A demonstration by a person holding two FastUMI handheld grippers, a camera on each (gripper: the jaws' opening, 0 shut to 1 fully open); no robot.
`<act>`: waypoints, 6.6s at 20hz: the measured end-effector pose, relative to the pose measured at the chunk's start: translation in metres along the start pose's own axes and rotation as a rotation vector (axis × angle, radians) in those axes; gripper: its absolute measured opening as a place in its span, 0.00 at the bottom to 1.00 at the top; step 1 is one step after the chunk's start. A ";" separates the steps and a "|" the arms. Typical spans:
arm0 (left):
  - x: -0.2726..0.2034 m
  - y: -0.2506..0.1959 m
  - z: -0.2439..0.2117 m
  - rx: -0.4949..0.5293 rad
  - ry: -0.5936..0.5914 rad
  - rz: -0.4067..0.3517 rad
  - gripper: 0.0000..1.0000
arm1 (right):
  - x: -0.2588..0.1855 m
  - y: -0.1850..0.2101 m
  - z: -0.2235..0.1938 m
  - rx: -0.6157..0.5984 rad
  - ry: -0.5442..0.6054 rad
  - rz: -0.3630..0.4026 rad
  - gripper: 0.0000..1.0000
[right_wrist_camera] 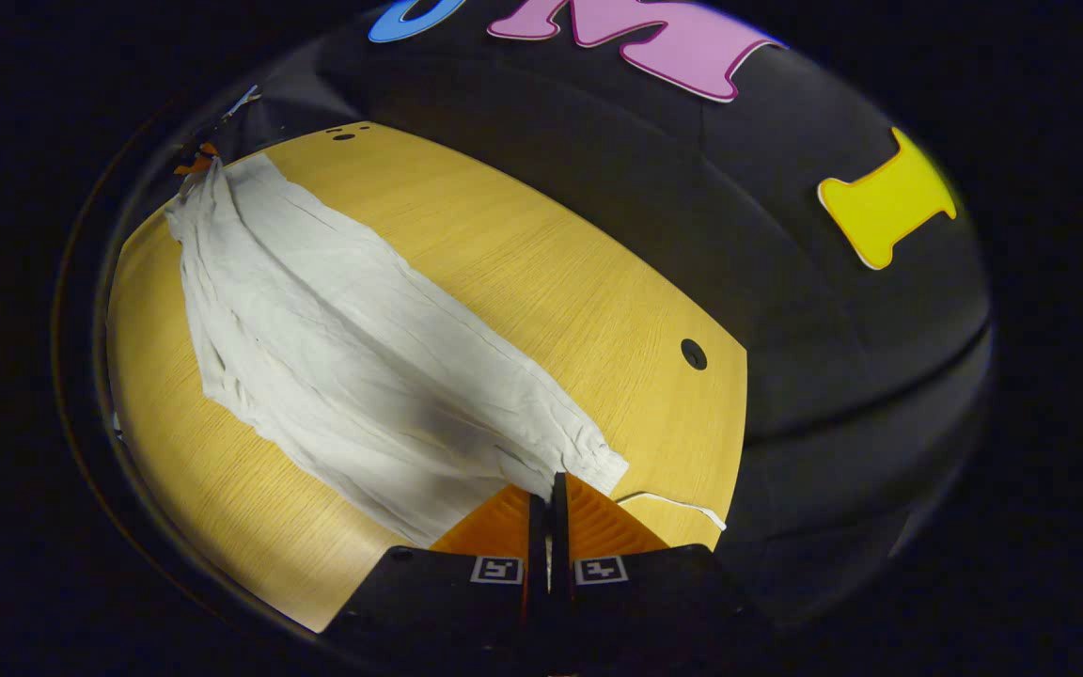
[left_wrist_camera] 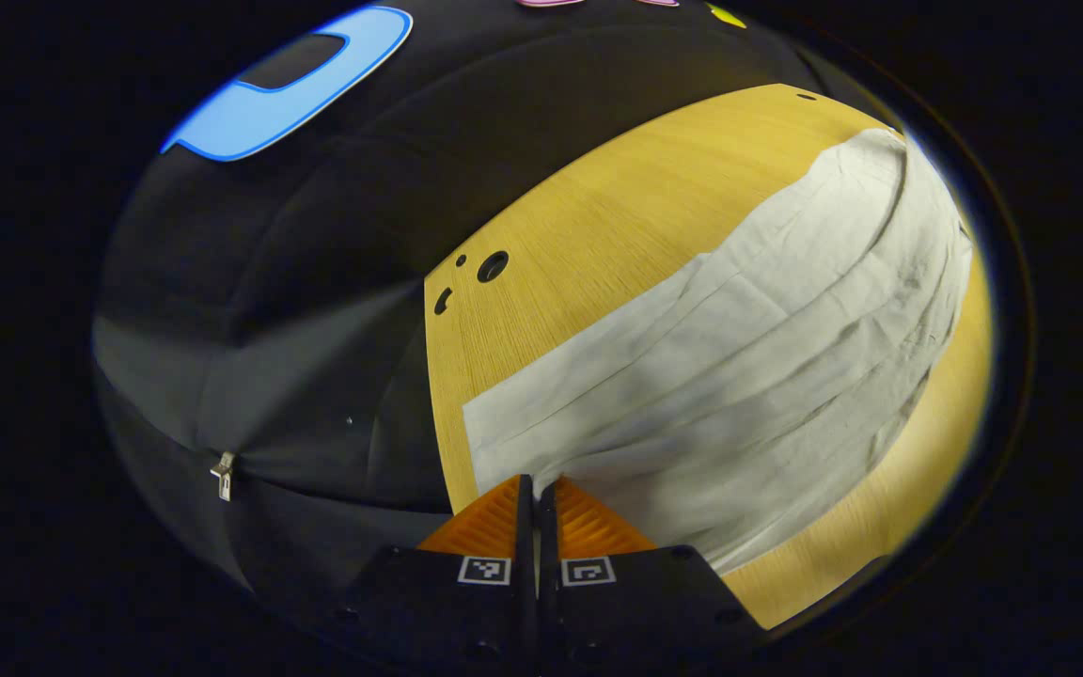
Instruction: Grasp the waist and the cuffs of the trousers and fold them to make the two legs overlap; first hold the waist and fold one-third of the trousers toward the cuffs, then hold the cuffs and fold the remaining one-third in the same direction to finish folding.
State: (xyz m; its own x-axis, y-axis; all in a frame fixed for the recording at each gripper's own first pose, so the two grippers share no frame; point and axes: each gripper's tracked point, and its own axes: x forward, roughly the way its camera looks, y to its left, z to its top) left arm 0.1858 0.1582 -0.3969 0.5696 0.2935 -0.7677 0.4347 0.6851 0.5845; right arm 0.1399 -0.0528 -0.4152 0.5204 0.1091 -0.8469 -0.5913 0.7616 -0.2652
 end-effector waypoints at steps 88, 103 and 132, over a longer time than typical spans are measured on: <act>-0.015 -0.076 -0.036 -1.479 0.170 -0.433 0.93 | -0.124 -0.045 0.009 1.267 -0.474 -0.092 0.06; 0.010 -0.066 -0.026 -1.556 0.204 -0.354 0.44 | -0.108 0.130 0.145 0.792 -0.488 0.209 0.06; -0.015 -0.053 -0.015 -1.837 -0.144 -0.552 0.06 | -0.107 0.279 0.092 0.872 -0.173 0.701 0.69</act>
State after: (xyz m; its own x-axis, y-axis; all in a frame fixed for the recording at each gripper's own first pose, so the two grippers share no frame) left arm 0.1440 0.1273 -0.4205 0.7331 -0.1523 -0.6628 -0.5439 0.4538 -0.7059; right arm -0.0239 0.2066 -0.3566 0.3619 0.7223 -0.5893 -0.1903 0.6761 0.7118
